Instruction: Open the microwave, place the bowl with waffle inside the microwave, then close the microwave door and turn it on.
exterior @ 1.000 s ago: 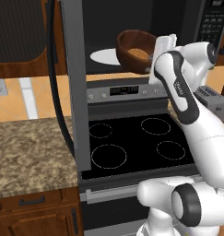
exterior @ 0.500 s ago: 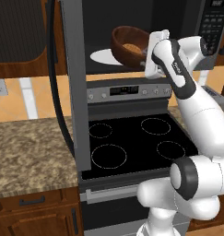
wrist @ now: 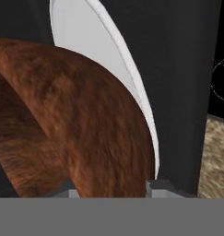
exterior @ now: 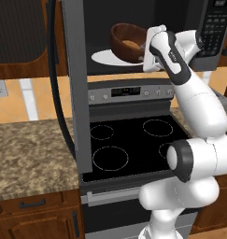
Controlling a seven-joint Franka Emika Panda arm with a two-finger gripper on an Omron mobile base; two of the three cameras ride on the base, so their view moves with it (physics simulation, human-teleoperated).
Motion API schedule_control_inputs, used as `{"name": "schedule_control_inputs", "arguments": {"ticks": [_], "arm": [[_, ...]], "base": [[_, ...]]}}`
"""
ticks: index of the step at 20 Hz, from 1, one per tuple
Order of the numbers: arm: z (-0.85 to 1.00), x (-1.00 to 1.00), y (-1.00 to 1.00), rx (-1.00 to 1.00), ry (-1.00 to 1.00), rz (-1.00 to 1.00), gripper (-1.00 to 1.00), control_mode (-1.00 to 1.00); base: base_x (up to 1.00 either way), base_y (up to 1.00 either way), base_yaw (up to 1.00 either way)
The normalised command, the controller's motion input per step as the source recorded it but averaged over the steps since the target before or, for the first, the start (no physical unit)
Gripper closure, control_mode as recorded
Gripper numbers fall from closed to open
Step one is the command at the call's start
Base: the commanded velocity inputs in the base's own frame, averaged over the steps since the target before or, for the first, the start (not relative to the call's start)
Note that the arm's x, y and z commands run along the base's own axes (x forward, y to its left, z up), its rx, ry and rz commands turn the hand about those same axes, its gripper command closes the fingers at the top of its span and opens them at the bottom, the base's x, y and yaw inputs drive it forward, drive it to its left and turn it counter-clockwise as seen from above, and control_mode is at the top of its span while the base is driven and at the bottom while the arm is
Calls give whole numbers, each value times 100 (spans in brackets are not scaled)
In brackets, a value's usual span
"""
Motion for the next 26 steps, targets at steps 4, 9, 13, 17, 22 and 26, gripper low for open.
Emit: {"name": "schedule_control_inputs", "arguments": {"ticks": [4,9,13,17,22,26], "arm": [[-1,45,0,0,1,1,100,-100],[-14,32,0,0,3,0,100,-100],[-23,26,0,0,4,0,100,-100],[-35,3,3,0,1,0,-100,-100],[-11,-5,0,5,-12,0,-100,-100],[2,-5,0,11,-22,3,-100,-100]], "base": [[0,0,0],[0,0,0],[0,0,0],[0,0,0],[0,0,0],[0,0,0]]}}
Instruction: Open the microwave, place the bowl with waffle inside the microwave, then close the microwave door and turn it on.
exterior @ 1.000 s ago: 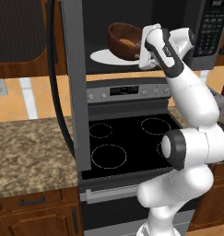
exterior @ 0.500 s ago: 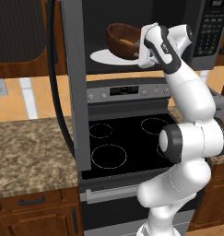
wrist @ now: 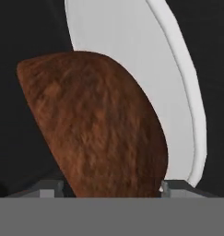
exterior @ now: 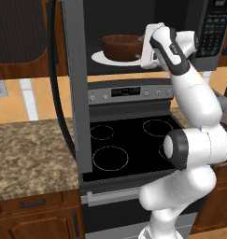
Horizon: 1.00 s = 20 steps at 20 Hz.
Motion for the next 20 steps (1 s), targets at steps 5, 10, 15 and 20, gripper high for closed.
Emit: {"name": "schedule_control_inputs", "arguments": {"ticks": [5,10,15,20], "arm": [[7,-46,-6,12,-27,3,-100,-100],[-5,-85,-13,4,-20,5,-100,-100],[-30,-94,-18,-12,-16,7,-100,-100],[-25,-12,0,-26,-6,2,-100,-100]], "base": [[0,0,0],[0,0,0],[0,0,0],[0,0,0]]}}
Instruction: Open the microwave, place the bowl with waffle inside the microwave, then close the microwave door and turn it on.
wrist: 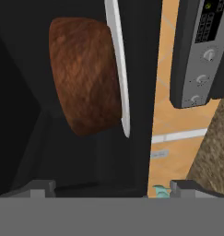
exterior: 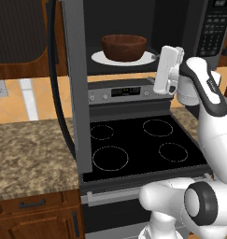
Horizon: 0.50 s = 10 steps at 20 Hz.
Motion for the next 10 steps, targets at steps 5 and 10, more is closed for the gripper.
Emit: {"name": "schedule_control_inputs", "arguments": {"ticks": [5,10], "arm": [[-1,-32,0,-39,-8,0,-100,-100],[-28,-18,-7,-43,0,-9,-100,-100]], "base": [[0,0,0],[0,0,0]]}}
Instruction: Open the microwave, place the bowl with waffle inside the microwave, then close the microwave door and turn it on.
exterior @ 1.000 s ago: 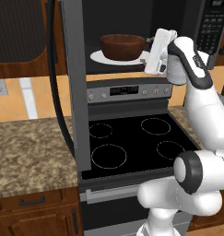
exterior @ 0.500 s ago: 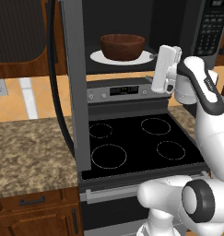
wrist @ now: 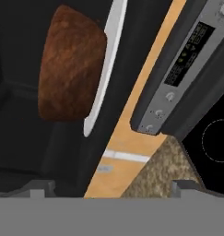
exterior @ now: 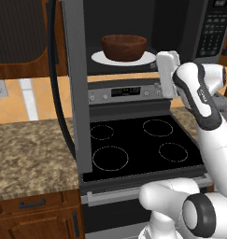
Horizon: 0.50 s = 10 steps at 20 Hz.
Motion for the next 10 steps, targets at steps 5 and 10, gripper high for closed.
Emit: {"name": "schedule_control_inputs", "arguments": {"ticks": [5,10], "arm": [[-36,-16,-17,-48,0,-17,-100,-100],[-58,-10,-3,-51,0,-17,-100,-100]], "base": [[0,0,0],[0,0,0]]}}
